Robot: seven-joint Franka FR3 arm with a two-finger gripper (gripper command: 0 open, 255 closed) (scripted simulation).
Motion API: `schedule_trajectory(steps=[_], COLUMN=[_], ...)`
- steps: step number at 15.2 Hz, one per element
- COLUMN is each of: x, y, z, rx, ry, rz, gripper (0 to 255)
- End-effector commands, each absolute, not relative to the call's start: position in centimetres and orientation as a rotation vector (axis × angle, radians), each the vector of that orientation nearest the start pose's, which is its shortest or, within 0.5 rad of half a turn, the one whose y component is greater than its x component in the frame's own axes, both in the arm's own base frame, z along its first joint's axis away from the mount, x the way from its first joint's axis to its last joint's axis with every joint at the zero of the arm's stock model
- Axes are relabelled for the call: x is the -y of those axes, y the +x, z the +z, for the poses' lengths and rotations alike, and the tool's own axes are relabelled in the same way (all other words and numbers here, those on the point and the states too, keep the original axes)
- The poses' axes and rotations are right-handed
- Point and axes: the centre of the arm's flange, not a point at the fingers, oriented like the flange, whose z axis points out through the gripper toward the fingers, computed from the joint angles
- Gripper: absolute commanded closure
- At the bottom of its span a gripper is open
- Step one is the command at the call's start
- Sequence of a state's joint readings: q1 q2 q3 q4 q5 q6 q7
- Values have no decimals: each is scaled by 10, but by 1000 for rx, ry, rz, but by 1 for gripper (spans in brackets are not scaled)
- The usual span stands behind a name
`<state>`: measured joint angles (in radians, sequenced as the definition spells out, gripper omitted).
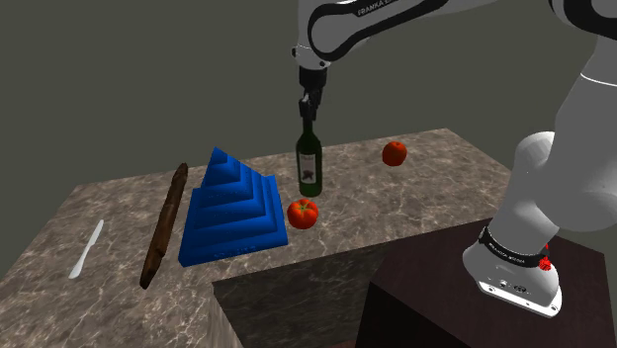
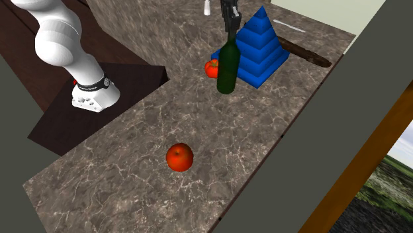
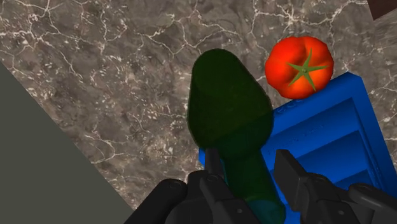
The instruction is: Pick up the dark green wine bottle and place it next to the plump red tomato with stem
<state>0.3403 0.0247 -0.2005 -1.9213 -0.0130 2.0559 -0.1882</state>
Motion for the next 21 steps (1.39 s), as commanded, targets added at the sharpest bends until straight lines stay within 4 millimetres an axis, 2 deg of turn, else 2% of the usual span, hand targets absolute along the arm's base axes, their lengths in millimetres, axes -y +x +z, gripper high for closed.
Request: schedule_trajectory(steps=[1, 3, 10, 11, 16, 20, 21], x=[-80, -80, -80, -80, -80, -80, -80], y=[571, 571, 571, 571, 571, 565, 565], z=[476, 469, 469, 469, 469, 519, 519], rx=[524, 524, 524, 524, 524, 524, 524], ry=[-3112, -3112, -3112, -3112, -3112, -3112, -3112], rz=[-176, -176, -176, -176, -176, -176, -176], gripper=[255, 255, 255, 0, 0, 0, 0])
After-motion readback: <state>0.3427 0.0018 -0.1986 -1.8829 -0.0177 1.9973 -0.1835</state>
